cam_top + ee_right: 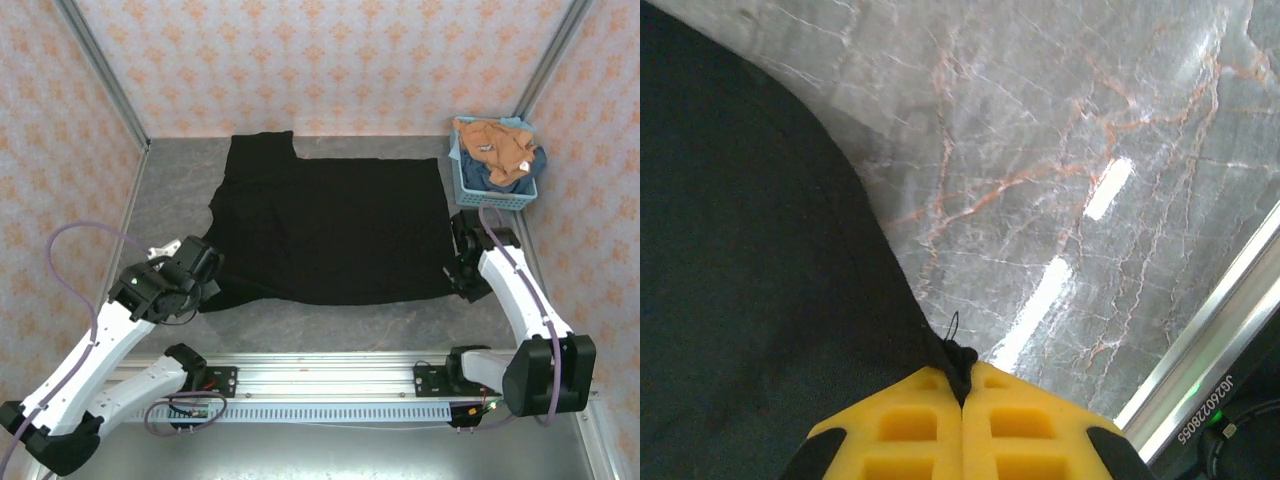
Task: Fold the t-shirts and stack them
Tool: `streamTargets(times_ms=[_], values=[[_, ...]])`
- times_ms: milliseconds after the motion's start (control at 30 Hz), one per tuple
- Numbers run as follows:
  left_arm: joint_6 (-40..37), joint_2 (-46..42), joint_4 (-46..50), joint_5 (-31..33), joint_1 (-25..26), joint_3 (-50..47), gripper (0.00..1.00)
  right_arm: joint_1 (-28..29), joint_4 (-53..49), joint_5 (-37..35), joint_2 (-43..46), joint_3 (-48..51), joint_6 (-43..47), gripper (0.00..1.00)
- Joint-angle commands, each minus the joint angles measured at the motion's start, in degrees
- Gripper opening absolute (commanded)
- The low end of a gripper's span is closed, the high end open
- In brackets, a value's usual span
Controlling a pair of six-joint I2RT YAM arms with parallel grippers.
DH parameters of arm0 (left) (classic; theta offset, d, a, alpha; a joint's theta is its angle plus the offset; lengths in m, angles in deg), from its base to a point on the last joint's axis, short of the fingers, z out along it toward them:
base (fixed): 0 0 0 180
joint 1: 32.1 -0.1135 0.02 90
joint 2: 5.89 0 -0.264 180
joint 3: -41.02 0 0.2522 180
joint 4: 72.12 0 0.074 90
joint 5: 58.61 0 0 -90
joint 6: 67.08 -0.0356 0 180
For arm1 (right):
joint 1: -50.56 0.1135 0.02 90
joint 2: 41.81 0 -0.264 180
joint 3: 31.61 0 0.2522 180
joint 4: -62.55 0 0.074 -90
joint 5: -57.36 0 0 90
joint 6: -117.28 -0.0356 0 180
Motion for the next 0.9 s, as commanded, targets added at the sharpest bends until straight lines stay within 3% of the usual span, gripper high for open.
streamTargets(times_ms=[0,133,233,433,567,700,867], values=[[3.3,-1.3,4.1,-1.8,4.7,0.8,0.0,-0.3,-1.8,-2.8,0.1,-1.6,2.2,0.0],[5.2,-2.2,1.6,-3.0,9.3,-1.8,0.0,-0.3,-1.9,-2.9,1.5,-0.1,2.7,0.0],[8.1,-1.8,2.6,0.1,12.9,-3.0,0.0,-0.3,-2.3,-2.9,4.0,1.7,2.5,0.0],[9.1,-0.4,4.4,9.9,13.4,-1.1,0.0,-0.4,0.3,-1.9,6.4,5.9,1.7,0.0],[4.4,4.5,-1.0,15.9,13.3,1.6,0.0,-0.4,2.3,-2.3,3.3,5.2,2.3,0.0],[-2.8,11.4,-4.5,21.0,11.7,6.4,0.0,-0.4,2.3,-4.0,0.0,2.2,2.8,0.0],[-13.2,15.1,-12.6,18.8,3.1,7.8,0.0,-1.4,3.5,-3.3,-5.8,-0.7,2.7,0.0]])
